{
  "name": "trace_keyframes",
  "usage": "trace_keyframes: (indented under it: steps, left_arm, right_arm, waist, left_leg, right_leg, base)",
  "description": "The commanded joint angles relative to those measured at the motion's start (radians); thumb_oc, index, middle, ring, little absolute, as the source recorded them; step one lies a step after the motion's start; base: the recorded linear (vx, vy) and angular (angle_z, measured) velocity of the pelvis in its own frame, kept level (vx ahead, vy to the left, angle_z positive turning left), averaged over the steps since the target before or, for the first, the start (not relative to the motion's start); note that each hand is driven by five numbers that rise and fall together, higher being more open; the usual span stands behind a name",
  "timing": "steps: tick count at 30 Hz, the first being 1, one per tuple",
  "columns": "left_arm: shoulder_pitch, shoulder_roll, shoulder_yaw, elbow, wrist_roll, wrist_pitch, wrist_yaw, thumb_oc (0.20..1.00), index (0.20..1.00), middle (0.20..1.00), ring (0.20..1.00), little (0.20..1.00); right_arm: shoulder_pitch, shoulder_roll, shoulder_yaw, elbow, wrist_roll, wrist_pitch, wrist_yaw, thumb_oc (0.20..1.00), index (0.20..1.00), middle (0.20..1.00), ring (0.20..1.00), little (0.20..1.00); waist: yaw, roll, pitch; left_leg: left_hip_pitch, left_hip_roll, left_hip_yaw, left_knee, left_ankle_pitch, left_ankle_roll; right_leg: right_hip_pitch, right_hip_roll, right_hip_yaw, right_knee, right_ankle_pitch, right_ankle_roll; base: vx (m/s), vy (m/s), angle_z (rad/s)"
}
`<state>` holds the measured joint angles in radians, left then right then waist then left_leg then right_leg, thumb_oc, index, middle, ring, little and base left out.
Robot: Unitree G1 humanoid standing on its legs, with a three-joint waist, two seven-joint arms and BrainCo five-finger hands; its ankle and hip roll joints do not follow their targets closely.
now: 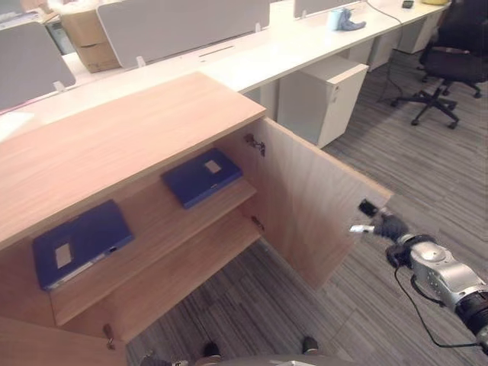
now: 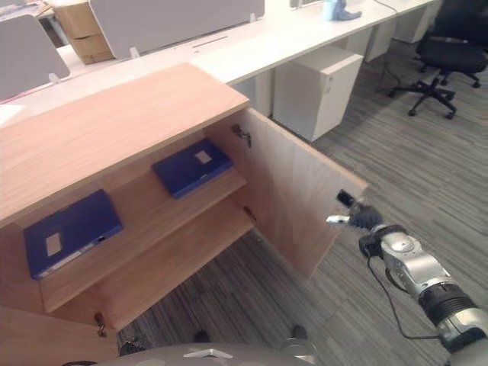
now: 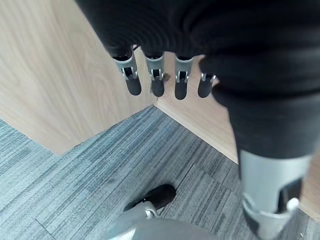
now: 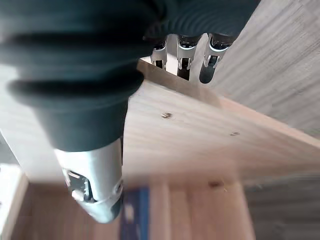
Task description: Put the empty folder in the office cabinet
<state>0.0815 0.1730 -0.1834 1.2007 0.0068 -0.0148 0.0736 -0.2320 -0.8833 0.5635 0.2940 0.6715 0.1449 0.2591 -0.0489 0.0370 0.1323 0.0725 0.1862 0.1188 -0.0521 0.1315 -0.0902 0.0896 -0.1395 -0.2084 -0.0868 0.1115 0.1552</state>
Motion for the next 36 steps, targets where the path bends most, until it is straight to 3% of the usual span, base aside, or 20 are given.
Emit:
trace_keyframes:
  steps: [1,2,3,4,5,7,14,15,26,29,30,31,36]
  left_arm:
    - [-0.097,0.07,0.005,-0.032,-0.017,-0.034,0.01,1.0,1.0,1.0,1.0,1.0]
    - [-0.119,0.074,0.007,-0.063,-0.031,-0.041,0.019,1.0,1.0,1.0,1.0,1.0]
    - [-0.122,0.075,0.004,-0.072,-0.037,-0.041,0.034,1.0,1.0,1.0,1.0,1.0]
    - [-0.122,0.075,0.004,-0.072,-0.037,-0.04,0.034,1.0,1.0,1.0,1.0,1.0]
    - [-0.115,0.069,0.002,-0.082,-0.046,-0.04,0.03,1.0,1.0,1.0,1.0,1.0]
    - [-0.115,0.068,0.006,-0.068,-0.044,-0.043,0.038,1.0,1.0,1.0,1.0,1.0]
    - [-0.093,0.047,0.022,-0.012,-0.04,-0.032,0.042,1.0,1.0,1.0,1.0,1.0]
    - [-0.092,0.046,0.022,0.001,-0.038,-0.029,0.044,1.0,1.0,1.0,1.0,1.0]
    - [-0.091,0.079,0.053,-0.044,-0.042,-0.044,0.065,1.0,1.0,1.0,1.0,1.0]
    - [-0.067,0.137,0.114,-0.15,-0.059,-0.066,0.12,1.0,1.0,1.0,1.0,1.0]
    - [-0.034,0.204,0.161,-0.257,-0.038,-0.078,0.164,1.0,1.0,1.0,1.0,1.0]
    - [-0.034,0.204,0.161,-0.257,-0.038,-0.078,0.164,1.0,1.0,1.0,1.0,1.0]
    - [0.091,0.429,0.395,-0.591,0.083,-0.079,0.294,1.0,1.0,1.0,1.0,1.0]
  right_arm:
    - [-0.186,0.198,0.198,-0.238,0.105,-0.027,0.23,1.0,1.0,1.0,1.0,1.0]
    - [-0.196,0.21,0.227,-0.26,0.131,-0.031,0.223,1.0,1.0,1.0,1.0,1.0]
    - [-0.191,0.216,0.22,-0.243,0.126,-0.063,0.195,1.0,1.0,1.0,1.0,1.0]
    - [-0.191,0.217,0.22,-0.242,0.126,-0.063,0.196,1.0,1.0,1.0,1.0,1.0]
    - [-0.201,0.251,0.239,-0.266,0.122,-0.036,0.216,1.0,1.0,1.0,1.0,1.0]
    - [-0.194,0.296,0.239,-0.234,0.131,-0.027,0.213,1.0,1.0,1.0,1.0,1.0]
    - [-0.191,0.4,0.253,-0.192,0.071,-0.026,0.204,1.0,1.0,1.0,1.0,1.0]
    - [-0.184,0.425,0.252,-0.172,0.057,-0.027,0.203,1.0,1.0,1.0,1.0,1.0]
    - [-0.073,0.373,0.204,-0.135,0.012,-0.048,0.177,1.0,1.0,1.0,1.0,1.0]
    - [-0.02,0.356,0.176,-0.108,0.006,-0.053,0.166,1.0,1.0,1.0,1.0,1.0]
    - [0.013,0.352,0.157,-0.087,0.003,-0.058,0.16,1.0,1.0,1.0,1.0,1.0]
    - [0.013,0.352,0.157,-0.087,0.003,-0.058,0.16,1.0,1.0,1.0,1.0,1.0]
    - [0.069,0.415,0.089,0.017,-0.024,-0.073,0.126,1.0,1.0,1.0,1.0,1.0]
  waist:
    - [0.104,-0.091,0.015]
    - [0.107,-0.114,0.038]
    - [0.112,-0.125,0.045]
    - [0.111,-0.123,0.043]
    - [0.105,-0.108,0.033]
    - [0.108,-0.094,0.014]
    - [0.116,-0.06,-0.037]
    - [0.118,-0.061,-0.053]
    - [0.144,-0.057,-0.068]
    - [0.17,-0.06,-0.062]
    - [0.192,-0.063,-0.059]
    - [0.192,-0.063,-0.059]
    - [0.255,-0.078,-0.058]
  left_leg:
    - [-0.131,-0.088,-0.035,0.165,-0.141,-0.034]
    - [-0.154,-0.092,0.024,0.319,-0.216,-0.023]
    - [-0.201,-0.061,0.054,0.423,-0.197,-0.029]
    - [-0.206,-0.059,0.052,0.429,-0.2,-0.03]
    - [-0.154,-0.056,0.073,0.333,-0.23,-0.019]
    - [-0.083,-0.063,0.081,0.253,-0.235,-0.015]
    - [0.034,-0.075,0.072,0.062,-0.206,-0.016]
    - [0.036,-0.084,0.059,0.022,-0.178,-0.016]
    - [0.008,-0.113,-0.004,-0.033,-0.136,-0.007]
    - [-0.004,-0.121,-0.027,-0.033,-0.134,-0.006]
    - [-0.011,-0.126,-0.04,-0.032,-0.131,-0.006]
    - [-0.011,-0.126,-0.04,-0.032,-0.131,-0.006]
    - [-0.031,-0.132,-0.069,-0.03,-0.126,-0.009]
  right_leg:
    - [-0.039,0.073,-0.059,0.066,-0.195,-0.103]
    - [-0.064,0.046,-0.085,0.076,-0.189,-0.108]
    - [-0.063,0.036,-0.111,0.069,-0.181,-0.108]
    - [-0.064,0.038,-0.113,0.069,-0.181,-0.109]
    - [-0.072,0.046,-0.115,0.07,-0.179,-0.102]
    - [-0.065,0.057,-0.115,0.058,-0.165,-0.098]
    - [-0.01,0.058,-0.145,0.05,-0.177,-0.095]
    - [-0.007,0.055,-0.154,0.047,-0.178,-0.093]
    - [0.0,0.015,-0.225,0.047,-0.169,-0.076]
    - [0.0,0.004,-0.246,0.053,-0.169,-0.07]
    - [0.001,-0.002,-0.263,0.055,-0.167,-0.065]
    - [0.001,-0.002,-0.263,0.055,-0.167,-0.065]
    - [0.009,-0.014,-0.309,0.055,-0.166,-0.054]
  base:
    - [-0.27,-0.112,0.04]
    - [-0.23,-0.134,0.3]
    - [-0.23,-0.136,0.5]
    - [-0.04,-0.037,0.66]
    - [0.03,0.027,0.71]
    - [0.06,0.051,0.54]
    - [0.06,0.075,0.35]
    - [0.05,0.111,1.03]
    - [0.01,0.059,0.26]
    - [0.01,0.021,0.22]
    - [0.01,0.013,0.21]
    - [0.01,0.005,0.33]
    - [0.02,-0.019,0.23]
